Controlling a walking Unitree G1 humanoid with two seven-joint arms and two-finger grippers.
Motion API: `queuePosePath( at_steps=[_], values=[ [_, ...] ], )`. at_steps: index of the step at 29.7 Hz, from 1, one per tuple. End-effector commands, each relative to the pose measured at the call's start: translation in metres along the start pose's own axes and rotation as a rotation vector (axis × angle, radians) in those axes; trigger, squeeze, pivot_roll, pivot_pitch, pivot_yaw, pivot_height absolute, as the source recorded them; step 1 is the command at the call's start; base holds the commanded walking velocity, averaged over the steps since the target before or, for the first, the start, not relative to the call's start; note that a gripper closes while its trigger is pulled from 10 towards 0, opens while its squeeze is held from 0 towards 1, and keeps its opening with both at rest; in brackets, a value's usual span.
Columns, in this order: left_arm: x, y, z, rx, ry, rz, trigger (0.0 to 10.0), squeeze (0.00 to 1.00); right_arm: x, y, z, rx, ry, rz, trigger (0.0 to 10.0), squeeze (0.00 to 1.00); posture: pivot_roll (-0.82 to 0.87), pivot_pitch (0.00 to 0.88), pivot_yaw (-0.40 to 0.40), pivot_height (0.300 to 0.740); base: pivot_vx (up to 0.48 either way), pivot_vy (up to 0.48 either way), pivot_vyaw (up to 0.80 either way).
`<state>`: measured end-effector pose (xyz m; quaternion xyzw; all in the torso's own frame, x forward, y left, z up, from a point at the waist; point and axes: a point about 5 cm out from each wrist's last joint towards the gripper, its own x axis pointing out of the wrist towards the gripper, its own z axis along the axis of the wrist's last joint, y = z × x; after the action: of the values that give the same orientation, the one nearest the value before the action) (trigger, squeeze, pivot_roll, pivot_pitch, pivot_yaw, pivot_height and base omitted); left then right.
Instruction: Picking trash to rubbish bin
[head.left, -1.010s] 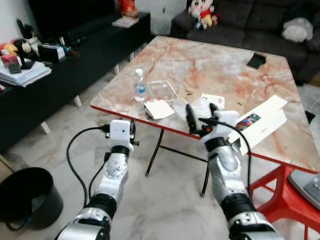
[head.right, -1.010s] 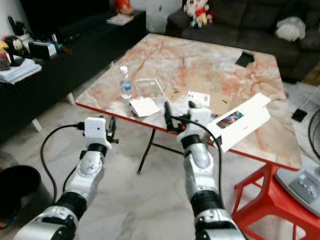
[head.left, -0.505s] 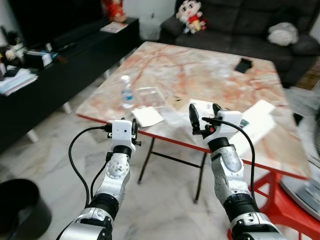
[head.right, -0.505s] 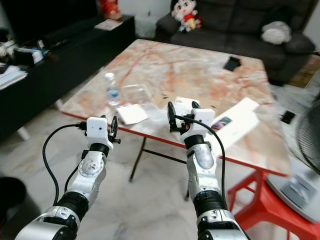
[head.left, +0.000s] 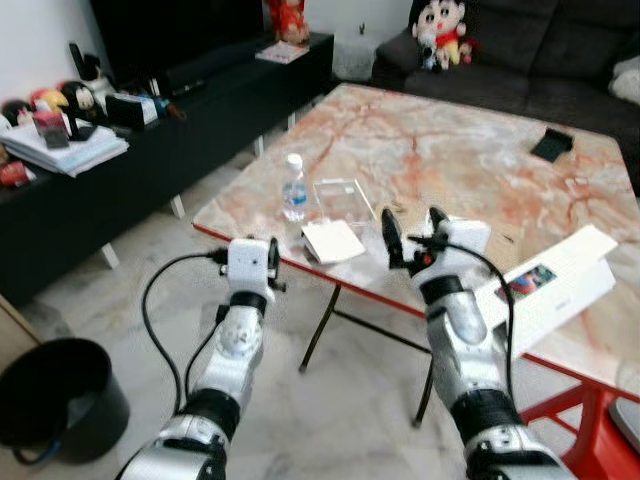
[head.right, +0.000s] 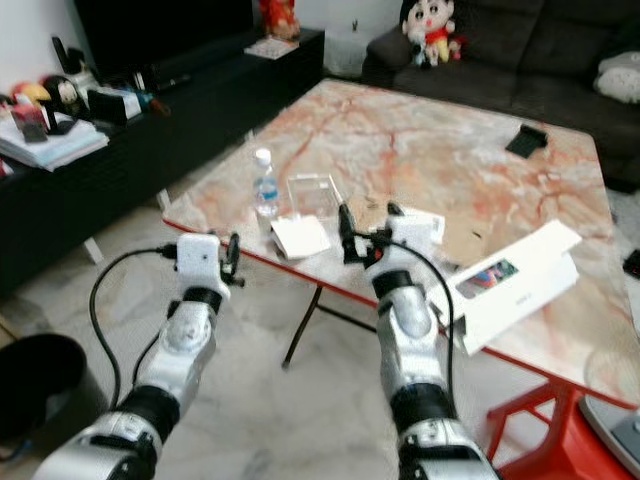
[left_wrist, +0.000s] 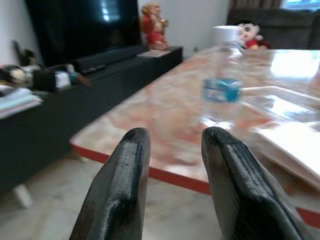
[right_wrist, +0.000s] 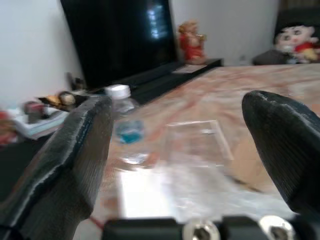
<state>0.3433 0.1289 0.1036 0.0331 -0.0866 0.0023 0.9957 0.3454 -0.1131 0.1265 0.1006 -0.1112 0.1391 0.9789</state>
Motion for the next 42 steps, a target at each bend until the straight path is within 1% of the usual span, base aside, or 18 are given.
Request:
queuePosePath(
  at_steps=[1, 29, 37, 42],
  values=[
    [0.0017, -0.0108, 0.0040, -0.017, -0.010, -0.019, 10.0, 0.00, -0.0006, -0.0111, 0.0045, -0.014, -0.007, -0.028, 10.0, 0.00, -0.10, 0.025, -0.047, 0.740, 0.292, 0.000, 0.00],
    [0.0009, -0.0113, 0.0034, -0.019, -0.009, -0.020, 10.0, 0.00, -0.0013, -0.0111, 0.0053, -0.003, -0.011, -0.023, 10.0, 0.00, -0.10, 0.031, -0.049, 0.740, 0.292, 0.000, 0.00],
    [0.0001, -0.0131, 0.0049, -0.030, -0.024, -0.029, 10.0, 0.00, -0.0011, -0.0117, 0.0067, 0.000, -0.017, -0.021, 10.0, 0.00, -0.10, 0.030, -0.050, 0.740, 0.000, 0.000, 0.00],
    [0.0000, -0.0139, 0.0043, -0.029, -0.020, -0.034, 10.0, 0.00, -0.0021, -0.0093, 0.0034, -0.001, 0.001, 0.004, 10.0, 0.00, -0.11, 0.032, -0.052, 0.740, 0.000, 0.000, 0.00]
  ],
)
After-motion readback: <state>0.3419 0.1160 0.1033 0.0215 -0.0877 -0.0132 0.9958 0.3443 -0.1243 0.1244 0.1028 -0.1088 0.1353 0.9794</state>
